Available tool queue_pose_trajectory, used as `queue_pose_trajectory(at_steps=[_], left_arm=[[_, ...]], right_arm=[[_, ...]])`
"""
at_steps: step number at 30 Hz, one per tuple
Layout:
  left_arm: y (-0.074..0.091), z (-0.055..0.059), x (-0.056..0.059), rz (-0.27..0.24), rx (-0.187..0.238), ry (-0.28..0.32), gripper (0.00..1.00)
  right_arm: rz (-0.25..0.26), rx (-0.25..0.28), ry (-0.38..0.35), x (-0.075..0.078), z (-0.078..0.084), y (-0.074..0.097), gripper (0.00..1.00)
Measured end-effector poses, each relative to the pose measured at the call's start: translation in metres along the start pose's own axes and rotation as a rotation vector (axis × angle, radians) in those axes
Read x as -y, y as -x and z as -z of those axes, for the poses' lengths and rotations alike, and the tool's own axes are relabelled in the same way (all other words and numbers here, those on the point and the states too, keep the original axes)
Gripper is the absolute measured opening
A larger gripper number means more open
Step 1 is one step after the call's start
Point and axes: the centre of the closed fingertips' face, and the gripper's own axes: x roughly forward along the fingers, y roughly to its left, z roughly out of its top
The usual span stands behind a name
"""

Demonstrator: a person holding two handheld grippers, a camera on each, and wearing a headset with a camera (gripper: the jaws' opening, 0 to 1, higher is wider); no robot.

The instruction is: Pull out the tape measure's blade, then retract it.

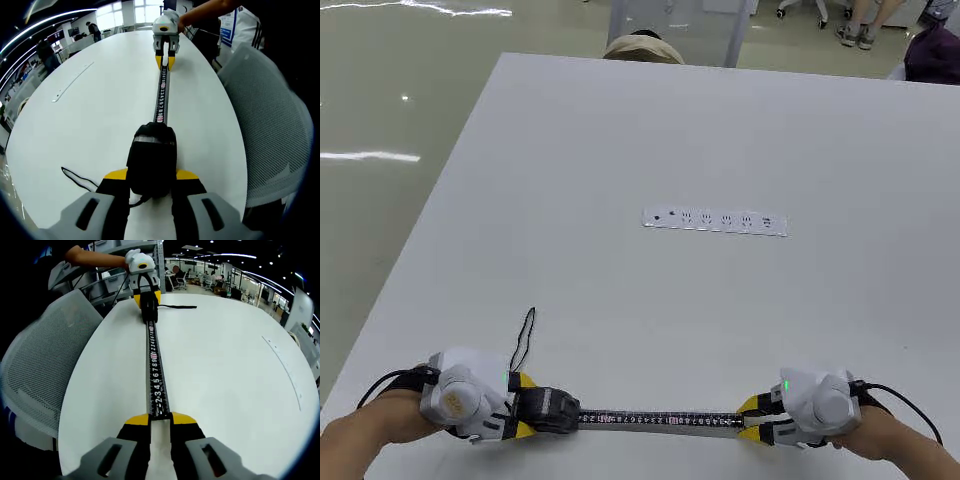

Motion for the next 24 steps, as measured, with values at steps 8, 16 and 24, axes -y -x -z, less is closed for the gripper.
queue_pose_trajectory(at_steps=[8,16,24], left_arm=[[-0.0007,-0.0007,0.0003,0.004,0.000,-0.002,0.28],[-0.0012,-0.0009,0.0003,0.006,-0.004,-0.004,0.28],[-0.0008,-0.0006,0.0000,0.006,-0.004,-0.007,0.28]], right_arm=[[0.011,-0.014,0.014,0.0006,0.0014,-0.0014,0.13],[0.024,-0.019,0.013,0.0010,0.0019,-0.0010,0.14],[0.024,-0.026,0.020,0.0004,0.0018,-0.0019,0.15]])
